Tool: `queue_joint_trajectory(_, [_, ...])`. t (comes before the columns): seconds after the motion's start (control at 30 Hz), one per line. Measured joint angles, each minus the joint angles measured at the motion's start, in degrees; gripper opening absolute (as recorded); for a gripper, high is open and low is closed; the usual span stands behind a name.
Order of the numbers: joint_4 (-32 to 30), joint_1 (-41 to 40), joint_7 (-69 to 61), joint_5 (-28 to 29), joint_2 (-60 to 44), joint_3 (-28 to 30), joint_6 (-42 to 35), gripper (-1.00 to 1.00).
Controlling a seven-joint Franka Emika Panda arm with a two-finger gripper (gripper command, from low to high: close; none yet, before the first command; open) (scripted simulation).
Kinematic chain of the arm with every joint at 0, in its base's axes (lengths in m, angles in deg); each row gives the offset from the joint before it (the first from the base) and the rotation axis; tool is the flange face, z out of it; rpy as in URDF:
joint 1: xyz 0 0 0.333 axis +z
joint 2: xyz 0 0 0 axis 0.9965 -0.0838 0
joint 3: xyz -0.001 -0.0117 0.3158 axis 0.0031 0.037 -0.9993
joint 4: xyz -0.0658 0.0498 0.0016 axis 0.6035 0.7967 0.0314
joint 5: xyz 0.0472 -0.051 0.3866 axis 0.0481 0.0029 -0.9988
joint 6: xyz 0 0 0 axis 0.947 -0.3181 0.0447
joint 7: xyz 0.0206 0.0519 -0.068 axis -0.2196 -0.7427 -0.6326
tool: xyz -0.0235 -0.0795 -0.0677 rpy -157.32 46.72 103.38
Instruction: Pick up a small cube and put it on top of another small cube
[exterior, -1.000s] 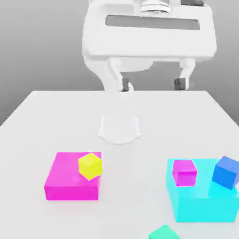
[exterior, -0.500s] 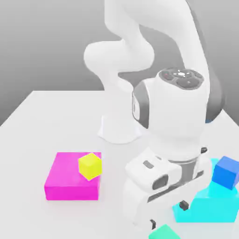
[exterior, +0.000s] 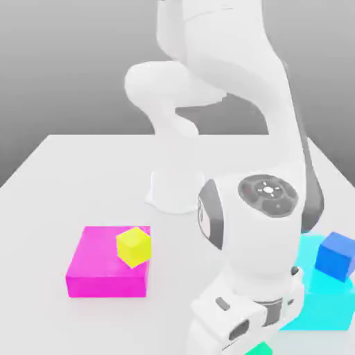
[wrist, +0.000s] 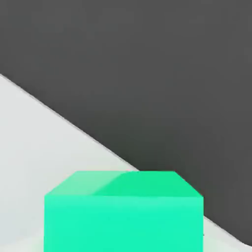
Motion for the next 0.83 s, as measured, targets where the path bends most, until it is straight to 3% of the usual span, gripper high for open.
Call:
queue_joint_trajectory(0.27, [-8.4, 2.1, -8.4, 0.9, 16.5, -3.6, -8.1, -1.00])
queue_joint_trajectory(0.57, [-18.6, 7.8, -23.0, -3.4, 35.1, -4.8, -16.5, -1.00])
queue_joint_trajectory(0.7, [-21.5, 8.3, -24.2, -3.4, 31.2, -5.2, -9.7, -1.00])
queue_joint_trajectory(0.73, [-22.1, 8.1, -24.1, -3.1, 29.5, -5.4, -7.4, 1.00])
queue_joint_trajectory(0.83, [-22.1, 8.1, -24.1, -3.2, 29.5, -5.4, -7.4, 1.00])
